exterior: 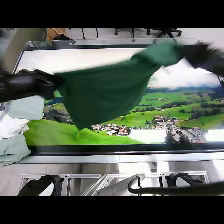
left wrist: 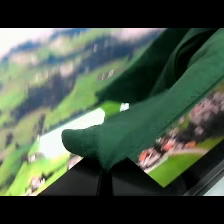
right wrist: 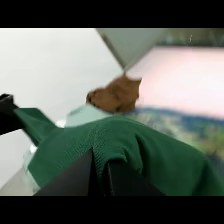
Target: Fold the shirts.
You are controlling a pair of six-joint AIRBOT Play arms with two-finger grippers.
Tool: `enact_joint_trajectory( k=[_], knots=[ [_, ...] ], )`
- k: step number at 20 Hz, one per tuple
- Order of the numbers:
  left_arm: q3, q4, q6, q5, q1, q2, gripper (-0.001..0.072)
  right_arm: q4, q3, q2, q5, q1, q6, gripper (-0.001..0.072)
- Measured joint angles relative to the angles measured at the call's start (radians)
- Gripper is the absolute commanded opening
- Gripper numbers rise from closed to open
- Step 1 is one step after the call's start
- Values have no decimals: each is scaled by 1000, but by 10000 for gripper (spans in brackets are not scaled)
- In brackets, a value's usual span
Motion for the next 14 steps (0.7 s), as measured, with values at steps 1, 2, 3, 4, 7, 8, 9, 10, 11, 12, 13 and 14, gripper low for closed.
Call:
enact_joint_trajectory(
  k=[1, 2, 3, 4, 7, 8, 9, 10, 11, 12, 13, 14],
  knots=[
    [-36, 16, 9, 8, 3, -53, 8, -6, -61, -35, -31, 49, -23, 30],
    [-63, 28, 18, 17, 10, -105, 8, -13, -125, -77, -74, 107, -54, 30],
    [-85, 37, 25, 26, 22, -164, 8, -16, -178, -126, -126, 166, -85, 31],
    [-100, 42, 28, 34, 36, -220, 10, -18, -216, -175, -175, 219, -113, 43],
    [-122, 53, 38, 52, 96, -372, 278, -15, -275, -331, -294, 341, -187, 239],
    [-125, 53, 40, 55, 121, -414, 703, -14, -280, -369, -323, 358, -201, 239],
    [-124, 56, 40, 56, 145, -447, 686, -13, -282, -394, -340, 361, -211, 274],
    [-115, 56, 39, 52, 171, -477, 686, -9, -280, -410, -354, 354, -218, 423],
    [-103, 56, 39, 41, 195, -500, 686, -9, -276, -420, -362, 333, -227, 495],
    [-90, 56, 38, 26, 219, -518, 686, -10, -272, -422, -375, 304, -231, 500],
    [-77, 56, 34, 11, 245, -531, 686, -14, -269, -421, -384, 266, -233, 501],
    [-67, 56, 34, 0, 267, -539, 686, -23, -267, -417, -387, 222, -233, 501]
  ],
)
